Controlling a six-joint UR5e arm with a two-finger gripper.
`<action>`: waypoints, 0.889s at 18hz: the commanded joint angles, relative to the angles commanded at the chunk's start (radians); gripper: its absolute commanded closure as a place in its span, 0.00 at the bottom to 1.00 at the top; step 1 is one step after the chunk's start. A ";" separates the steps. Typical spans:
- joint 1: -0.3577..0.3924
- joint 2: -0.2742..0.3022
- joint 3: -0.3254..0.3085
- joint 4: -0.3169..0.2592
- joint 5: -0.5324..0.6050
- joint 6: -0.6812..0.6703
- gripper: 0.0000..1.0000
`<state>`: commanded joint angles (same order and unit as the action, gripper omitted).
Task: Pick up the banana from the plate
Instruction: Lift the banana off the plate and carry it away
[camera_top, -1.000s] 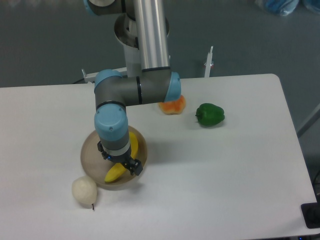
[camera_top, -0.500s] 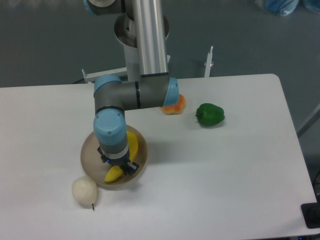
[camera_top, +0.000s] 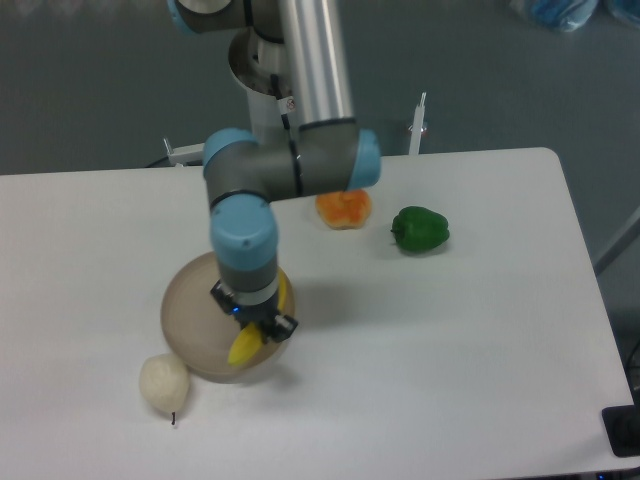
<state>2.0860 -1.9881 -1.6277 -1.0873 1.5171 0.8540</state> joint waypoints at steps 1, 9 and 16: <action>0.026 0.003 0.015 -0.025 0.000 0.040 1.00; 0.225 -0.083 0.221 -0.097 0.000 0.247 1.00; 0.310 -0.130 0.298 -0.111 0.011 0.419 1.00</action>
<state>2.3960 -2.1183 -1.3300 -1.1980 1.5278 1.2731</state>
